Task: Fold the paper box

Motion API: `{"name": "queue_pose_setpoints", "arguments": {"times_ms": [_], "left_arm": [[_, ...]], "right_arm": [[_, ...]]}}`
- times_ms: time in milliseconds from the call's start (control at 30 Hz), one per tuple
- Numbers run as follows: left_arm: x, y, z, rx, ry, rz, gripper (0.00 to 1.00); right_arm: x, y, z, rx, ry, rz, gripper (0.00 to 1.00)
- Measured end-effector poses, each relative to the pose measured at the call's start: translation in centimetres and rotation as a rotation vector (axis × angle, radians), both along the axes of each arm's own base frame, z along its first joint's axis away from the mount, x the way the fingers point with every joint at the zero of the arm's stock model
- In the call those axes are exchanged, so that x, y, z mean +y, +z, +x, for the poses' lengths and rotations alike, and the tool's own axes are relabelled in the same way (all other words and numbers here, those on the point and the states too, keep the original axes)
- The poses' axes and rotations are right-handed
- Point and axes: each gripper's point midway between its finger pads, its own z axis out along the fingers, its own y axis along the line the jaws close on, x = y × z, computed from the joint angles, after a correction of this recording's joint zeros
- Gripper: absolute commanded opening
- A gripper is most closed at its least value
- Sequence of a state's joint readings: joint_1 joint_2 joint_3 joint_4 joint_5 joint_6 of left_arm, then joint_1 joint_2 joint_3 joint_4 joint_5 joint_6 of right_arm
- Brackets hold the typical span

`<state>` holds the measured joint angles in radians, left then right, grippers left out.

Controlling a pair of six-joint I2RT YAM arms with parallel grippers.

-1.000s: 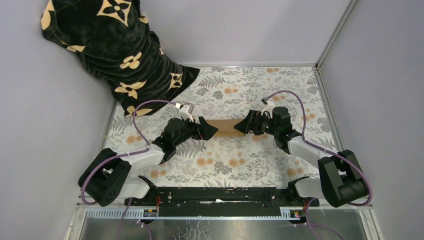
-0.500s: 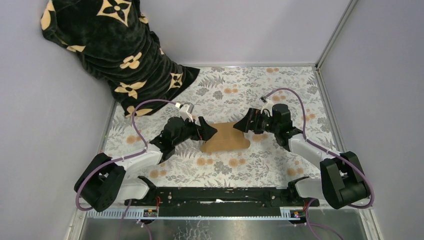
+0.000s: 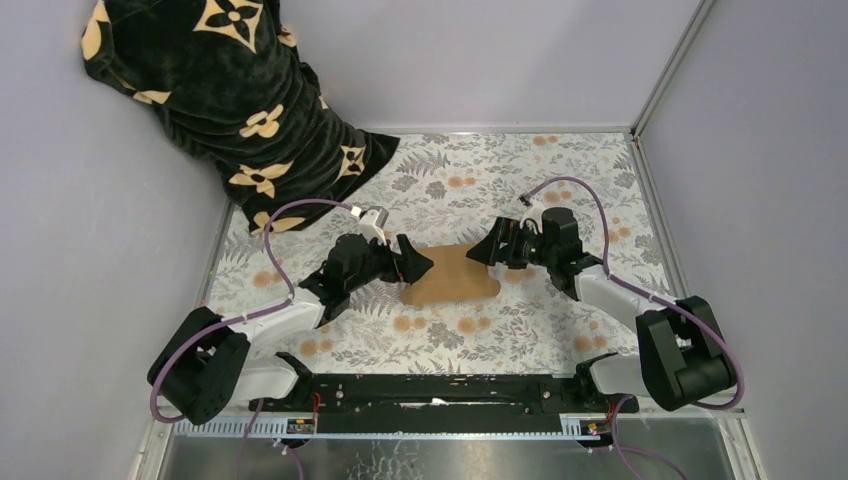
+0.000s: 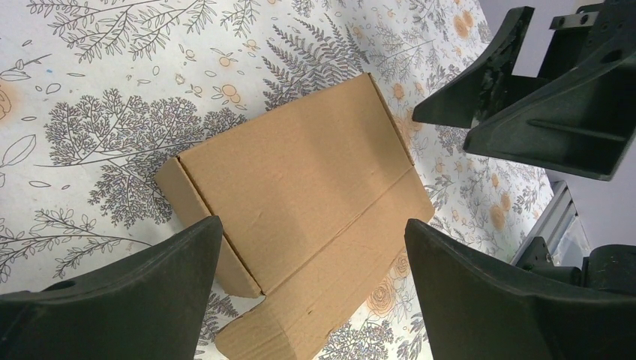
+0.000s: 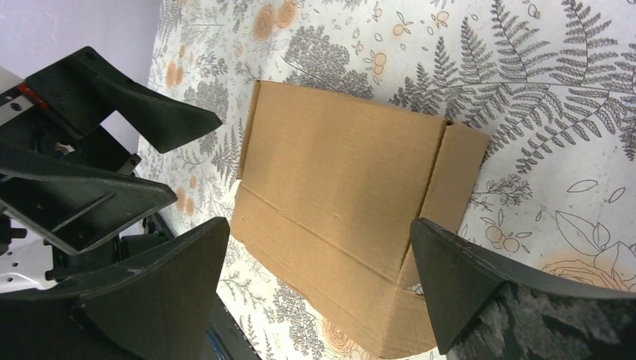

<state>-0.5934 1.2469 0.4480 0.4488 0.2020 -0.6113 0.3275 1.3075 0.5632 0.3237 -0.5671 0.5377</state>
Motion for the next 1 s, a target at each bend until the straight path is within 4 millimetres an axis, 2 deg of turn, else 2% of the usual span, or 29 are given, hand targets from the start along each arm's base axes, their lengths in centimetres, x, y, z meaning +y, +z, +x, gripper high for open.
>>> {"name": "queue_pose_setpoints", "arguments": {"times_ms": [167, 333, 567, 1000], "left_arm": [[0.0, -0.3, 0.0, 0.007, -0.001, 0.005, 0.98], [0.2, -1.7, -0.3, 0.036, -0.002, 0.023, 0.99], [0.3, -3.8, -0.9, 0.083, -0.013, 0.046, 0.99], [-0.2, -4.9, -0.7, 0.099, -0.023, 0.035, 0.99]], "right_arm": [[-0.2, -1.7, 0.3, 0.033, -0.004, -0.011, 1.0], [-0.8, -3.2, 0.3, 0.054, -0.021, -0.017, 1.0], [-0.4, -4.1, 0.5, 0.061, 0.003, 0.004, 1.0], [0.3, -4.1, 0.4, 0.059, 0.039, 0.046, 1.0]]}}
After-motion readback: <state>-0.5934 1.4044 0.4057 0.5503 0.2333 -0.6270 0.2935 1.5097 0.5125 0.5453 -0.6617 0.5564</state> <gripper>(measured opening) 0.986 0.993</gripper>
